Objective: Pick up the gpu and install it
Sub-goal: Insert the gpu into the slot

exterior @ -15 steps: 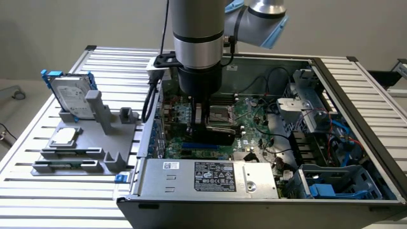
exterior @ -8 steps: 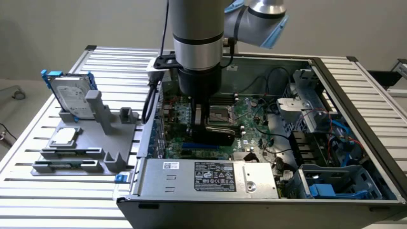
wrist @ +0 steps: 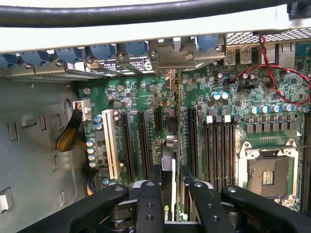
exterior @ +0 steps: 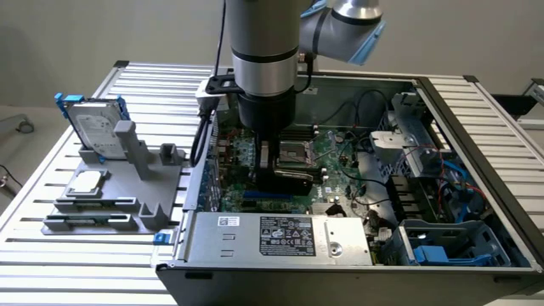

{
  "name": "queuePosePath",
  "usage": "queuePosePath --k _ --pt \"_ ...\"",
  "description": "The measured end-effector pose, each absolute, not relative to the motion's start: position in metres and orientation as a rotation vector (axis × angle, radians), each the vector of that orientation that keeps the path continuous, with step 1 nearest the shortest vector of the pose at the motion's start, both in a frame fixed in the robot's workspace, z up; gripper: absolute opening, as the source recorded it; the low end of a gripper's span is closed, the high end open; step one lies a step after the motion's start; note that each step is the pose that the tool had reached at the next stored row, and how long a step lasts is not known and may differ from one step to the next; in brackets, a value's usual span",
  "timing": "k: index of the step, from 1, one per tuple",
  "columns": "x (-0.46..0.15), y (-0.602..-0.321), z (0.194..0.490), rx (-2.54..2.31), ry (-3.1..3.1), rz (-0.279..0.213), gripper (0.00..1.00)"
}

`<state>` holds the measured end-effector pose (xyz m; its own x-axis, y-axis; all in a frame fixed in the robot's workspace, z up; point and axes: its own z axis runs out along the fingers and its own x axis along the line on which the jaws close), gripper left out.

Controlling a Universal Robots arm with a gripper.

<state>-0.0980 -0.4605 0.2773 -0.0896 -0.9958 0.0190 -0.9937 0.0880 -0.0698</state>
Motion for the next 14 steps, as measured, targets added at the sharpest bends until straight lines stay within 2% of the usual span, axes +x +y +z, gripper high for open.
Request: queuePosePath --k 14 --pt "-0.0984 -0.4605 0.2731 -2.14 2.25 -0.099 0.26"
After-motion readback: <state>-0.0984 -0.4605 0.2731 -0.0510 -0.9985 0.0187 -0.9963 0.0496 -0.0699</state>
